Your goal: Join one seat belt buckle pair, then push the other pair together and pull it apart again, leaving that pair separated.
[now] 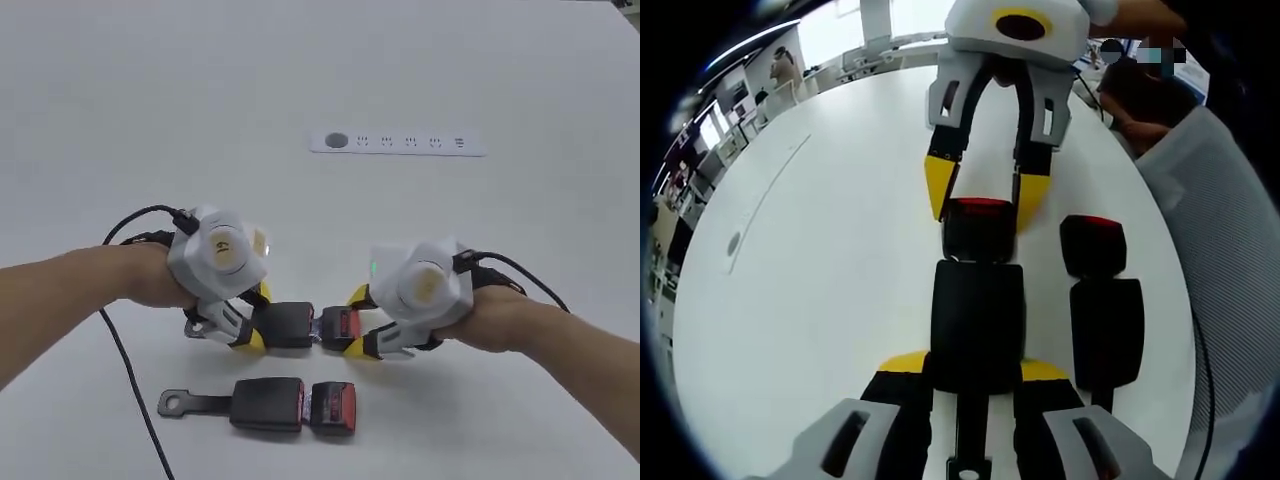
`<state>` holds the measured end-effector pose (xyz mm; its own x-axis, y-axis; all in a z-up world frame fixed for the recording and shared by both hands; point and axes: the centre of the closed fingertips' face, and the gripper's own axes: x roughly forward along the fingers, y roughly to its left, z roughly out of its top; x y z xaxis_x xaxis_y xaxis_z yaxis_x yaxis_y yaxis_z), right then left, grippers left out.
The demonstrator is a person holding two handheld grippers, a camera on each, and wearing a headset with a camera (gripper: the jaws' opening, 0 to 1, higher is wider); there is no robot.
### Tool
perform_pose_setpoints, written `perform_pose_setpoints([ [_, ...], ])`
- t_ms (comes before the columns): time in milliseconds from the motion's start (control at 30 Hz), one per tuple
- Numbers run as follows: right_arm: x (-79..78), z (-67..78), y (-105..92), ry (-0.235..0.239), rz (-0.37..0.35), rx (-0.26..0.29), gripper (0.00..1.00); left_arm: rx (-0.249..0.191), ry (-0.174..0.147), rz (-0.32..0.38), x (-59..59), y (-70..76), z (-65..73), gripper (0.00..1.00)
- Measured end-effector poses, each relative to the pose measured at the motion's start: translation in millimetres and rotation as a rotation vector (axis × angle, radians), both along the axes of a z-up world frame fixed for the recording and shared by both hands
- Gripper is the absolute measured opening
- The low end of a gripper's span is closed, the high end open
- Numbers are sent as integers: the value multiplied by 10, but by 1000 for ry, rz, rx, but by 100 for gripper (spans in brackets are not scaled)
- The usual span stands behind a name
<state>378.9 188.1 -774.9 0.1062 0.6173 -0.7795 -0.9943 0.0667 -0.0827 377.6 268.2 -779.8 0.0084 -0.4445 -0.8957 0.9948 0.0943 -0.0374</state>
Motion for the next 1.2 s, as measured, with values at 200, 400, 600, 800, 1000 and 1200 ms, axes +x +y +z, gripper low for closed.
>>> perform_pose_setpoints([
  [200,8,-32,27,-1,-5,-3,27,2,-8,-19,-10,-9,-2,30],
  [400,-5,-7,33,-4,4,-19,27,2,-8,-22,-13,-12,0,30],
  [600,-9,3,37,2,1,-15,27,-3,-7,-19,-20,-21,-1,30],
  [800,-13,3,39,2,3,-21,27,-4,-8,-18,-21,-25,4,30],
  [1000,-5,-10,40,3,5,-28,27,0,-8,-20,-14,-24,1,30],
  [1200,-2,-23,44,1,5,-33,27,14,-6,-21,-9,-17,-7,31],
])
